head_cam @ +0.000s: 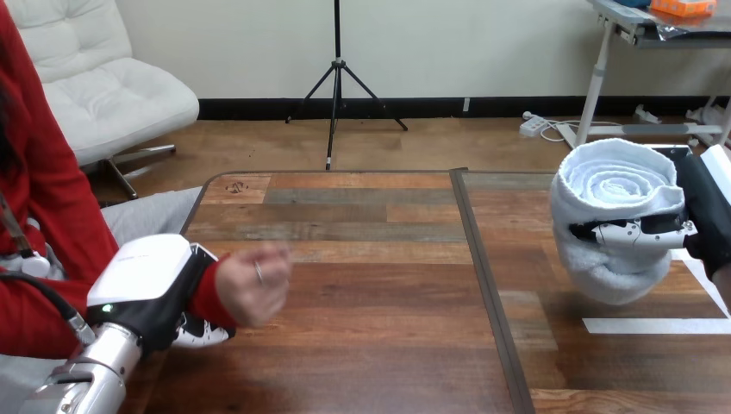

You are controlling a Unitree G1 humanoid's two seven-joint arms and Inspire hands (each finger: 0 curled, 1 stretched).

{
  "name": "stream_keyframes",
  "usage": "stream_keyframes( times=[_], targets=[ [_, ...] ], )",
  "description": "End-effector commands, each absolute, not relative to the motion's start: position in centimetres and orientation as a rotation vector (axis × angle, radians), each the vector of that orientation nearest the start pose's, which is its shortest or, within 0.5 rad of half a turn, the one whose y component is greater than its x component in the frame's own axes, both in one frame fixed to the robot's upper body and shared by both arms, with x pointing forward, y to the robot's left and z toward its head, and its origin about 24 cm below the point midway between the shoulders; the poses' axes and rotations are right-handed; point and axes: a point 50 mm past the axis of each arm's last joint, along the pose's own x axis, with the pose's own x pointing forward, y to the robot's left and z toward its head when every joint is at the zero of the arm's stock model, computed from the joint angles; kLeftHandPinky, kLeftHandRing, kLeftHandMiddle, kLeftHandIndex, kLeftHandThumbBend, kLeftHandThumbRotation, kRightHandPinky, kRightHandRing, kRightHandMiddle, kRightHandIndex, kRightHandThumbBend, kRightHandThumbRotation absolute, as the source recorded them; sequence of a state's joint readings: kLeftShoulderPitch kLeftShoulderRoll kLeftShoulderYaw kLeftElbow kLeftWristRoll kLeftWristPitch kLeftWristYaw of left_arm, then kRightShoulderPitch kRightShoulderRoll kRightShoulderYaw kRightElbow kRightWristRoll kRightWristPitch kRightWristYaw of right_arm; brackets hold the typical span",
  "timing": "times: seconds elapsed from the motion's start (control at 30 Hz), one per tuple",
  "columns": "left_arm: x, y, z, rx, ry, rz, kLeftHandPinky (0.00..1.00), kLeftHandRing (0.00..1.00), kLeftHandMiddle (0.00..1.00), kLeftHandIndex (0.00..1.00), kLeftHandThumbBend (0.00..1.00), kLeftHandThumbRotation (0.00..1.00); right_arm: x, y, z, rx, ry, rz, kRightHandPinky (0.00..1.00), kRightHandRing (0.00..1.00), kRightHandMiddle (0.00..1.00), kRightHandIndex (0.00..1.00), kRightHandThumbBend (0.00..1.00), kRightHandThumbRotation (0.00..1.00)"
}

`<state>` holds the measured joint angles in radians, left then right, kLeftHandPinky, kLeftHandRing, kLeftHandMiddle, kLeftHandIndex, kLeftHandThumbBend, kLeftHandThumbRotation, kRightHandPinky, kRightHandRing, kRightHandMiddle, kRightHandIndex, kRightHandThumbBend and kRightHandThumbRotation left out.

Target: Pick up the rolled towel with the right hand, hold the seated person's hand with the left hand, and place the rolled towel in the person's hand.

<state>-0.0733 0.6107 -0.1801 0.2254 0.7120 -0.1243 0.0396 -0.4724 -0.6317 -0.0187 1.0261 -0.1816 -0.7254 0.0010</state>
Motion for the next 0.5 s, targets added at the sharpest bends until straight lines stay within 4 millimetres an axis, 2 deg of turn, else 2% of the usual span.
stream_keyframes(
  times=[0.0, 0.17, 0.2, 0.47],
  targets=[
    [27.1, 22.9, 7.2, 1.304, -0.135, -0.14, 0.23, 0.26, 0.3, 0.29, 0.63, 0.0, 31.7, -30.2, 10.3, -0.714, -0.287, -0.06, 0.33, 0.37, 0.42, 0.44, 0.8, 0.0],
    [27.1, 22.8, 7.9, 1.291, -0.161, -0.129, 0.22, 0.26, 0.3, 0.29, 0.64, 0.0, 31.8, -30.1, 10.3, -0.724, -0.291, -0.053, 0.35, 0.39, 0.43, 0.44, 0.79, 0.0],
    [27.2, 22.8, 8.1, 1.291, -0.169, -0.127, 0.22, 0.25, 0.3, 0.29, 0.6, 0.0, 31.8, -30.0, 10.3, -0.722, -0.29, -0.053, 0.35, 0.39, 0.43, 0.44, 0.8, 0.0],
    [27.5, 22.6, 9.7, 1.283, -0.229, -0.1, 0.22, 0.26, 0.31, 0.3, 0.62, 0.0, 31.9, -29.7, 10.0, -0.7, -0.285, -0.042, 0.36, 0.4, 0.43, 0.44, 0.8, 0.0]
  ],
)
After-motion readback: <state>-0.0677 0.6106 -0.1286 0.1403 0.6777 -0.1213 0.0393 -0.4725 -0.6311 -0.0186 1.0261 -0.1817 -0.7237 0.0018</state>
